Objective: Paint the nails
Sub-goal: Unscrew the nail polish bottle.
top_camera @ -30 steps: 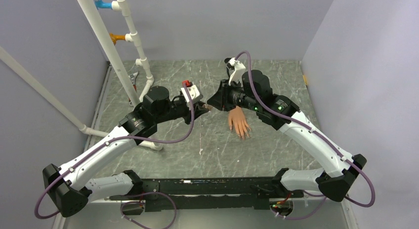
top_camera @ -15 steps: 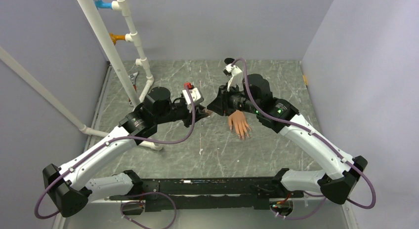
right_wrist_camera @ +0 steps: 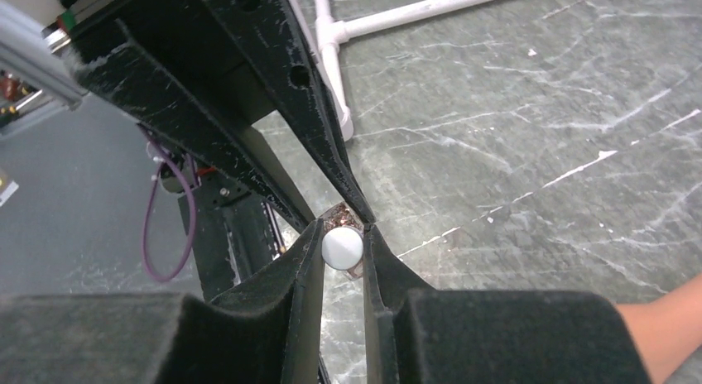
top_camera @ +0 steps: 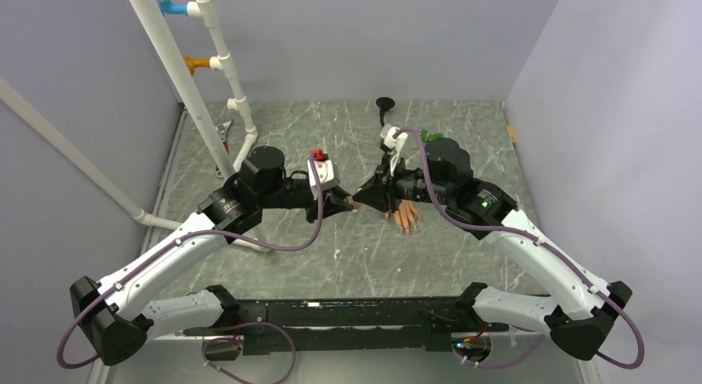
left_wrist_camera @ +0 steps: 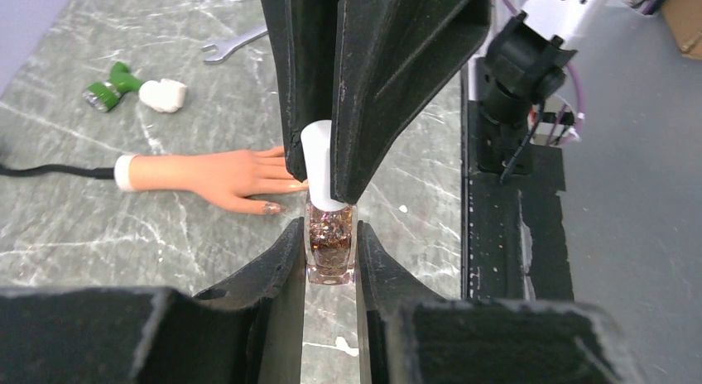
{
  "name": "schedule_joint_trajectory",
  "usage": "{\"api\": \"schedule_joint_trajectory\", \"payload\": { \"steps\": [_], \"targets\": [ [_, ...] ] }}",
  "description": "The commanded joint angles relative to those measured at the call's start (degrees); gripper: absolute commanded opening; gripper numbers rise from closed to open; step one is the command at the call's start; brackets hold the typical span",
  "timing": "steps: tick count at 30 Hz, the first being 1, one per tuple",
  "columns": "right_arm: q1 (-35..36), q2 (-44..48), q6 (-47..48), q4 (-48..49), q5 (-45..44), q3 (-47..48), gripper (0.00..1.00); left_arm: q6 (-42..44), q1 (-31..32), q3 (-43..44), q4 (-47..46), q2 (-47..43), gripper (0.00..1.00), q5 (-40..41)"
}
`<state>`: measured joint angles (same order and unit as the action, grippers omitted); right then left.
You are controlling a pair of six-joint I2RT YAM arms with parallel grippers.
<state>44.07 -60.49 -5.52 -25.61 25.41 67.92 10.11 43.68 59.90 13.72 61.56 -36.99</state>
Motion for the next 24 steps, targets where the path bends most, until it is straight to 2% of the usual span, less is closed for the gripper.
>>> {"api": "schedule_joint_trajectory", "payload": {
  "steps": [1, 6, 7, 10, 11, 16, 20, 24],
  "targets": [
    [0.79, 0.61, 4.56, 2.22, 4.75, -1.00, 0.00, 1.78, 0.32, 1.27, -3.74, -0.54, 0.00, -8.79],
    [0.69, 0.81, 4.95, 2.04, 4.44, -1.35, 0.00, 1.30, 0.30, 1.29, -3.79, -0.22, 0.00, -7.95],
    [0.67, 0.78, 4.87, 2.05, 4.58, -1.35, 0.06, 1.24, 0.27, 1.38, -3.82, -0.17, 0.00, -7.46],
    [0.76, 0.29, 4.57, 1.44, 4.50, -0.66, 0.42, 1.02, 0.34, 1.55, -3.51, 0.11, 0.00, -5.55],
    [0.75, 0.06, 4.20, 1.22, 4.30, -0.26, 0.49, 0.88, 0.27, 1.65, -3.47, 0.32, 0.00, -4.25],
    [0.68, -0.71, -0.05, 1.66, 0.96, 1.67, 0.72, 0.83, 0.31, 1.81, -2.99, 1.27, 0.00, -1.64],
    [0.75, -1.27, -5.29, 0.54, -6.00, 4.49, 0.94, 0.39, 0.24, 1.76, -3.14, 1.42, 0.00, 0.81],
    [0.72, -1.19, -9.76, -1.98, -12.76, 6.52, 1.00, -0.49, 0.18, 2.14, -2.90, 1.97, 0.00, 6.03]
  ]
}}
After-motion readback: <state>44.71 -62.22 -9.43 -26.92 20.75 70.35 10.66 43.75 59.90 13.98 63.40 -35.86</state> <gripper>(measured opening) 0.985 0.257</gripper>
